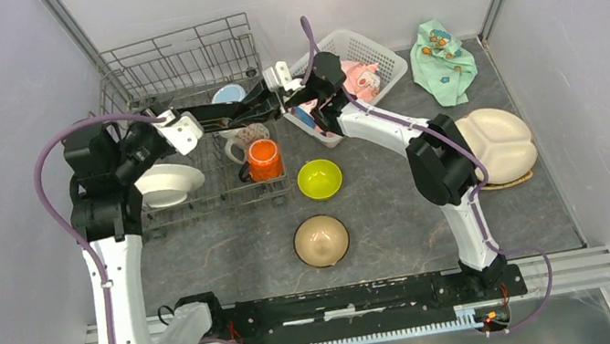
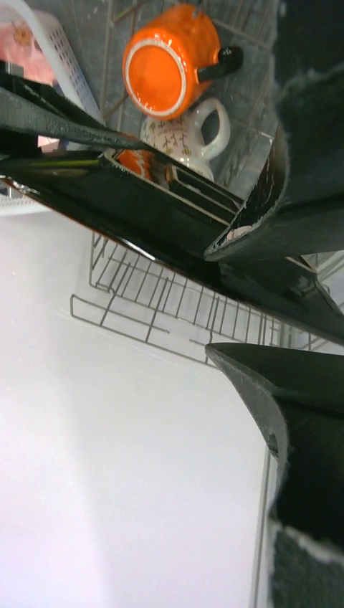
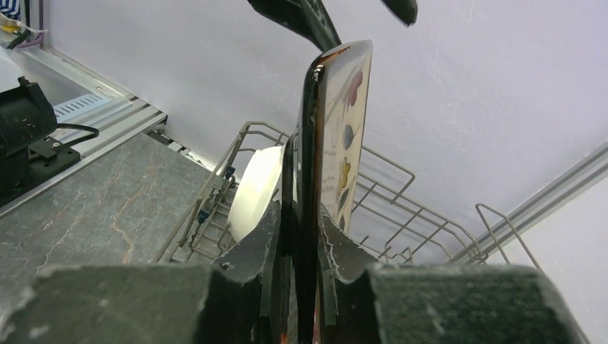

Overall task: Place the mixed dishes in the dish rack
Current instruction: Insert the plate into the dish rack.

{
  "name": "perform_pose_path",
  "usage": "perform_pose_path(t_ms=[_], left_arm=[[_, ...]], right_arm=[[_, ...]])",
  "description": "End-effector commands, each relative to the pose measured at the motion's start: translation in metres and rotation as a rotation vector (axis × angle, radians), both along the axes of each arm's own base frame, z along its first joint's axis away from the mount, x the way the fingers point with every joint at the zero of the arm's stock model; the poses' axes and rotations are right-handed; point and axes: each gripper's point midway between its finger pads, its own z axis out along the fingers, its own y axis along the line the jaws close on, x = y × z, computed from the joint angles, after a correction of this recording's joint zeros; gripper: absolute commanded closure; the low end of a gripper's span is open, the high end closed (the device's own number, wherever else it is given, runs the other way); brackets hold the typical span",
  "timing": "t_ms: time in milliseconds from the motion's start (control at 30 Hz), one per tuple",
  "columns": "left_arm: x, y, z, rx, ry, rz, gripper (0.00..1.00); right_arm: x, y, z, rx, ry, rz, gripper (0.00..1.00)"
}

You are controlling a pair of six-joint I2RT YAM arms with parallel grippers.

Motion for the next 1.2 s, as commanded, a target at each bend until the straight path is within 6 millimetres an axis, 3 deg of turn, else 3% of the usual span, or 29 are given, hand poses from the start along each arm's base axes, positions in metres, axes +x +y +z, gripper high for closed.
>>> perform_pose_path(t_ms=[0,133,233,367,567,733,867,1000,1167], left_arm=[[0.001,0.01,0.039,0.064,-0.174,0.043,0.45],[-0.006,0.003,0.025,0.068,-0.109,-0.007,0.34],[-0.006,0.007,0.027,0.039,-0.103,0.026,0.26],[-0.002,0.016,0.053,-0.106,-0.106,0.117,0.01],[-0.006,0.014,0.104,-0.463,-0.129,0.141,0.0],[-0.002,0.037,0.146,-0.865,-0.104,0.271,0.0],[0.002,0.038,0.147,-1.067,0.003,0.296,0.0],[0.006,0.047,0.128,-1.246,0.126,0.4,0.0],[0.013,0.054,0.115,-1.261,0.158,0.469,0.0]], right_arm=[[-0.005,-0.002,0.074,0.202,-0.192,-0.066,1.0],[0.002,0.001,0.074,0.198,-0.199,-0.083,1.0],[0.008,0.003,0.079,0.227,-0.197,-0.111,1.0],[0.016,0.006,0.092,0.279,-0.175,-0.138,1.0],[0.019,0.01,0.111,0.366,-0.144,-0.173,1.0],[0.023,0.012,0.123,0.463,-0.073,-0.21,1.0],[0.018,0.023,0.133,0.521,-0.037,-0.202,1.0],[0.024,0.034,0.129,0.559,0.011,-0.248,1.0],[0.027,0.048,0.119,0.581,0.063,-0.241,1.0]])
